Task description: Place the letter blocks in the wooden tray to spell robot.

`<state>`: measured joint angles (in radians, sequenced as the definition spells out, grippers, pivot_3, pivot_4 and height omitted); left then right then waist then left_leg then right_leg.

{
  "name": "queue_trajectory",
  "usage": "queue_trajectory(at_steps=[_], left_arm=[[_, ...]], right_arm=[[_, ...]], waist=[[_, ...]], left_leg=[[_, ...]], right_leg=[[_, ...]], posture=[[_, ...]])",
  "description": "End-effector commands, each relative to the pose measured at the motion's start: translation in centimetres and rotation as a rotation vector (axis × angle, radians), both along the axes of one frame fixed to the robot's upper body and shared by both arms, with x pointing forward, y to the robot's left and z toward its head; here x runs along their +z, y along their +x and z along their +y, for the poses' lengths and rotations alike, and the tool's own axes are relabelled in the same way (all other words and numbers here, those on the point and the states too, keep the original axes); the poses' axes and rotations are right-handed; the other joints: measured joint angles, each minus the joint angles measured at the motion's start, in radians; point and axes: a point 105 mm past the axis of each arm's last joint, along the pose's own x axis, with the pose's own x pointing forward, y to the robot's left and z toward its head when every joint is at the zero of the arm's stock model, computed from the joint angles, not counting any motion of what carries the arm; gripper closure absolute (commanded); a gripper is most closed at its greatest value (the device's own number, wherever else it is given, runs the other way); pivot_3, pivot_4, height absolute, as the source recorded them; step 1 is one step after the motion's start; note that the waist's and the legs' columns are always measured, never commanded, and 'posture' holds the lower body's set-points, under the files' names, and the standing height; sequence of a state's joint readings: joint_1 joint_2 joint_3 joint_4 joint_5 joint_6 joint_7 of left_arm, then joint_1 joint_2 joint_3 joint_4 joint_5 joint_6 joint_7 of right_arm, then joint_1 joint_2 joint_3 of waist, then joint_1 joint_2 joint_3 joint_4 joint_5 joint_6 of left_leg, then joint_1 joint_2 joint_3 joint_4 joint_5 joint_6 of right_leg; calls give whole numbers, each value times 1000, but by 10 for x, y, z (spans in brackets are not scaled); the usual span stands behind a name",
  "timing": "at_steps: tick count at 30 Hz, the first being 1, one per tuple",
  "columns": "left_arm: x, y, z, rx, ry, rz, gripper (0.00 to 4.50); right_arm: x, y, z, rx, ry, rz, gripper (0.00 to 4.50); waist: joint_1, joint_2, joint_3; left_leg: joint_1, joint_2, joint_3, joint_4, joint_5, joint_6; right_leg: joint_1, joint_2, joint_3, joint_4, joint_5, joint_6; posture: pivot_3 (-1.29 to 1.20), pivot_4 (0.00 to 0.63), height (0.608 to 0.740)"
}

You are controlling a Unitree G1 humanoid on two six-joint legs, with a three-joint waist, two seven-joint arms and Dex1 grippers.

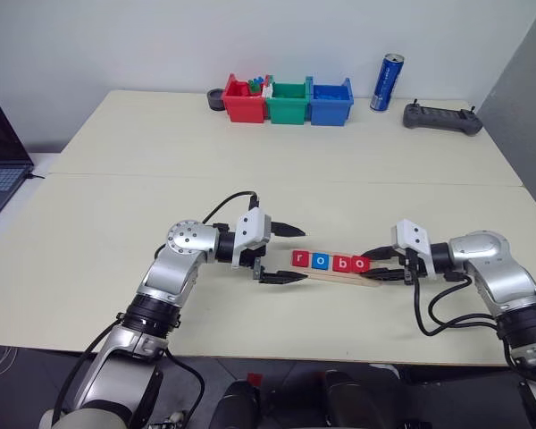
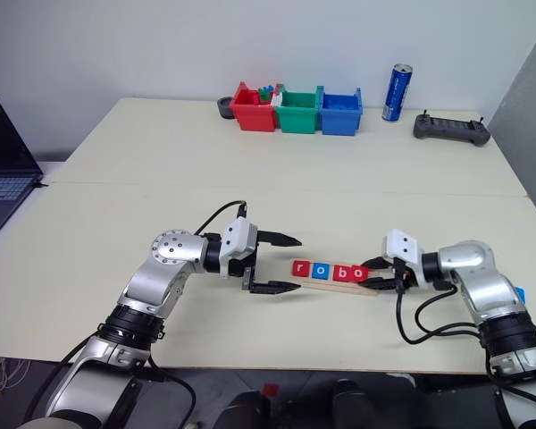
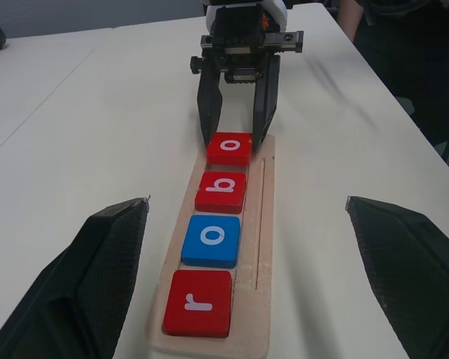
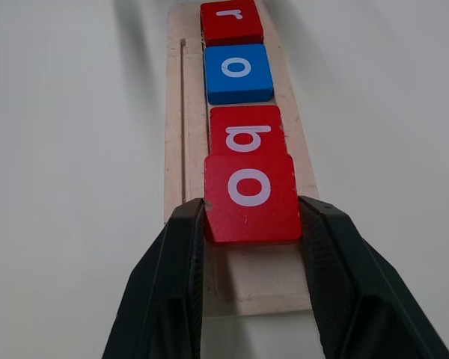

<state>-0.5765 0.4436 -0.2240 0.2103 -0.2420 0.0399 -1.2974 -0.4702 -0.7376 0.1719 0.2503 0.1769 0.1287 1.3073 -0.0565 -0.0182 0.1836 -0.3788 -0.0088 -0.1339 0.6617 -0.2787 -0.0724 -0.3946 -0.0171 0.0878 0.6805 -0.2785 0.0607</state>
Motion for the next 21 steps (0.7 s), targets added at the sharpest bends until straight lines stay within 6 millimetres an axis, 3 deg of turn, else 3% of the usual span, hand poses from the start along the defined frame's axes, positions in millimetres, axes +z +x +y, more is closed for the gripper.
queue_trajectory(at_steps=[1,5,14,21], left_arm=[[12,0,-2,-10,-24,-39,0],[11,0,0,-5,-21,-37,0],[10,0,0,3,-24,-38,0],[10,1,-2,-1,-25,-36,0]], right_arm=[[9,2,-5,-9,-1,-33,3053],[10,3,-5,-5,4,-27,3053],[19,5,-2,-12,41,-26,24],[41,2,-6,-42,76,-51,24]], waist=[[0,0,0],[0,0,0],[0,0,0],[0,0,0]], left_leg=[[0,0,0,0,0,0],[0,0,0,0,0,0],[0,0,0,0,0,0],[0,0,0,0,0,0]], right_leg=[[0,0,0,0,0,0],[0,0,0,0,0,0],[0,0,0,0,0,0],[0,0,0,0,0,0]], posture=[[0,150,740],[0,150,740],[0,150,740],[0,150,740]])
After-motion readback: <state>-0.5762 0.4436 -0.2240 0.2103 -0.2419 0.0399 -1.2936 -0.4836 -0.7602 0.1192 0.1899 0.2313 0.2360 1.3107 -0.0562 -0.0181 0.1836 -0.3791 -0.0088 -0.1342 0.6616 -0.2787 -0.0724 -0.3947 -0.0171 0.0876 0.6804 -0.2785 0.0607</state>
